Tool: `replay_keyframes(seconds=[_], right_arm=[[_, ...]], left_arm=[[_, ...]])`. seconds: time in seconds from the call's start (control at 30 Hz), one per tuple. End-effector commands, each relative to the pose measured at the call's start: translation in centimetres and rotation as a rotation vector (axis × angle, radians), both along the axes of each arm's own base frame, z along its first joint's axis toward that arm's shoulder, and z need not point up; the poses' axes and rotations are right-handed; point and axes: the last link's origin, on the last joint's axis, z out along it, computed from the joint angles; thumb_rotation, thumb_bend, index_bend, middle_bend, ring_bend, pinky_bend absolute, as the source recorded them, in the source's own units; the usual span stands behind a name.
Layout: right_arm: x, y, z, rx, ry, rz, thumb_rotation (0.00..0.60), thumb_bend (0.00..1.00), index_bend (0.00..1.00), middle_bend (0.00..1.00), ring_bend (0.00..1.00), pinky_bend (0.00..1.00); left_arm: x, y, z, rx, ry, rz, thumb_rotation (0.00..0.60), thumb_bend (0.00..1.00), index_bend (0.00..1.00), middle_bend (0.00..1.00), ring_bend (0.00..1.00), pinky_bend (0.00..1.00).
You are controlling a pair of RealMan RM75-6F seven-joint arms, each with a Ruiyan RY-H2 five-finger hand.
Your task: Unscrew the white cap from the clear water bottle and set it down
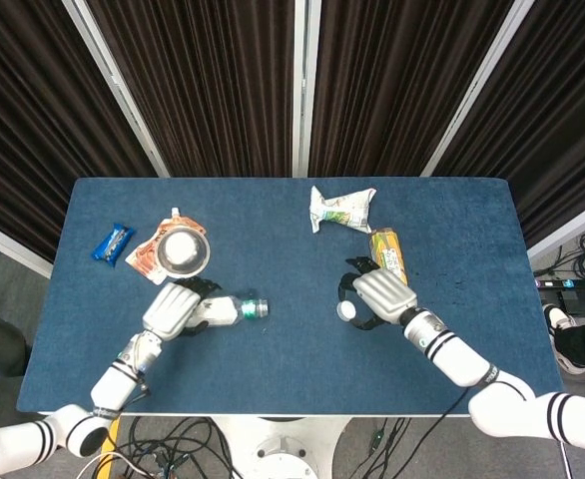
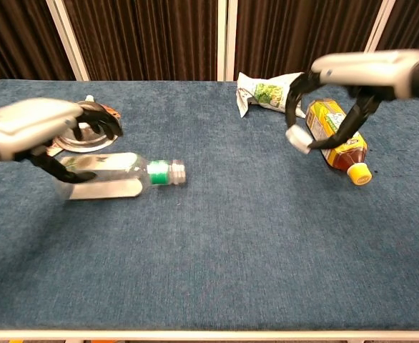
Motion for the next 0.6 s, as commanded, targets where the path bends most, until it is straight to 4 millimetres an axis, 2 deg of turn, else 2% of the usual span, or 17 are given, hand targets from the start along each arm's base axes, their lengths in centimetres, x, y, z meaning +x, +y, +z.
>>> replay_keyframes(seconds=[0.03,0.17,0.23,0.37,0.47,0.53,0.6], right_arm=[[-0.6,-0.3,-2.4,0.018,0.081,0.025,0.600,0.39,0.56,0.26,0.00,0.00],[-1.1,-0.3,-4.6,0.025,0.135,0.037,0.600,0.38,0.46,0.22,0.00,0.00],[-1.4,-0.3,-5.4,0.012,0.165,0.059,0.600,0.38,0.37,0.20,0.00,0.00],[-1.6,-0.2,-5.4,-0.030,0.172,0.071,0.600,0.37,0.24,0.18,0.00,0.00],[-2.0,-0.2,-3.1,-0.114,0.130,0.061,0.600,0.37,0.13,0.16,0.00,0.00],[-2.6,-0.1,-0.4,-0.189,0.088,0.049,0.600,0.37,0.09,0.16,0.00,0.00],[-3.8,0.5,2.6,-0.270,0.052,0.029,0.600,0.37,0.08,0.15,0.00,0.00]], left_arm=[[-1.0,-0.7,1.8,0.015,-0.039,0.047,0.600,0.24,0.25,0.26,0.23,0.34],[-1.5,-1.5,3.4,0.010,-0.091,0.068,0.600,0.19,0.24,0.25,0.21,0.33],[-2.0,-1.7,4.4,0.042,-0.112,0.081,0.600,0.16,0.24,0.25,0.21,0.32],[-3.9,-1.4,6.5,0.120,-0.139,0.142,0.600,0.15,0.23,0.25,0.21,0.31],[-5.9,-1.6,8.5,0.178,-0.140,0.194,0.600,0.14,0.23,0.25,0.21,0.30],[-7.3,-2.0,9.9,0.216,-0.137,0.229,0.600,0.14,0.23,0.25,0.21,0.29],[-8.8,-2.8,11.3,0.250,-0.128,0.258,0.600,0.14,0.23,0.25,0.21,0.29]])
